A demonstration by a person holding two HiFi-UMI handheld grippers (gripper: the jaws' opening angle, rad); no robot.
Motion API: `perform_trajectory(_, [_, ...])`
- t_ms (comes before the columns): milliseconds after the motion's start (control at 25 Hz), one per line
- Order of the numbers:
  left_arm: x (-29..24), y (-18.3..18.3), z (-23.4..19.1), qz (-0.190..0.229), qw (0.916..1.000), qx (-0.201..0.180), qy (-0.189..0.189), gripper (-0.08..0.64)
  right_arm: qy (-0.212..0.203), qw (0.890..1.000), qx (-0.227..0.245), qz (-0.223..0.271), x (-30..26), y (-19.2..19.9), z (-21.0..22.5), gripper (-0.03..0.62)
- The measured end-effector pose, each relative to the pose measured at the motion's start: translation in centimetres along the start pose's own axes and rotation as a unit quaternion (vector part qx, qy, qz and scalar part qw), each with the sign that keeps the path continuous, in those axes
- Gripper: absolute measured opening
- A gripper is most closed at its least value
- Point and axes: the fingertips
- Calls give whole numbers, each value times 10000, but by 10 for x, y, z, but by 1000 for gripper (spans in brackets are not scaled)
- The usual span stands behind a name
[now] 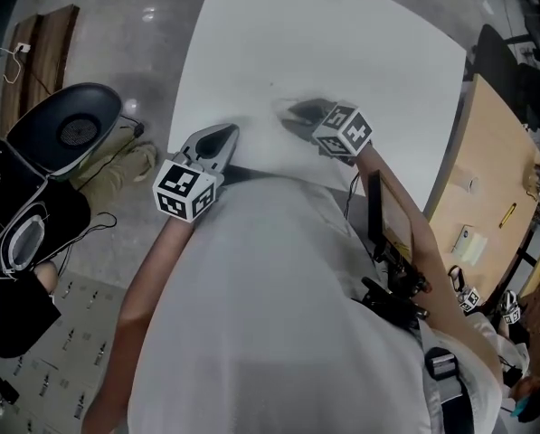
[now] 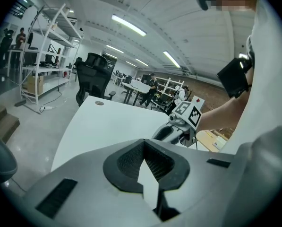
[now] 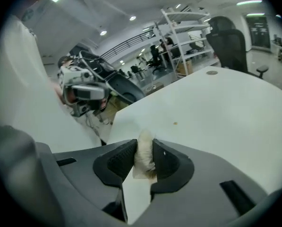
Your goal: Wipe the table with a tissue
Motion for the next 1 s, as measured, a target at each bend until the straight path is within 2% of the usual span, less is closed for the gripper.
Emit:
perform_trajectory(120, [1,3,-3,10,10000,-7,25,5,879,9947,-494,199,16,-16,47,104])
perform_trajectory(200, [6,6,-8,17,10000,-1,37,5,1356,9888,-593,189,17,-26,69,104])
perform_trajectory(520, [28,13,-29,75,9997,138,-160,5,2273,9707,-779,70,3,-32,111,103])
perform_trajectory(720, [36,23,-44,50,9996,209,-165,4,2613,9626,-713,-58,-3,-29,104,103])
perform_trajectory(1000, [26,7,-43,61,9999,-71,104,5,2632,9639,-203,-358,-19,-27,84,103])
Point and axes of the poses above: the fingertips, and each gripper's own axes: x backward along the fingers, z to its right, y out of its underside, and after that the axes turned 14 degrees about -z, right-handed
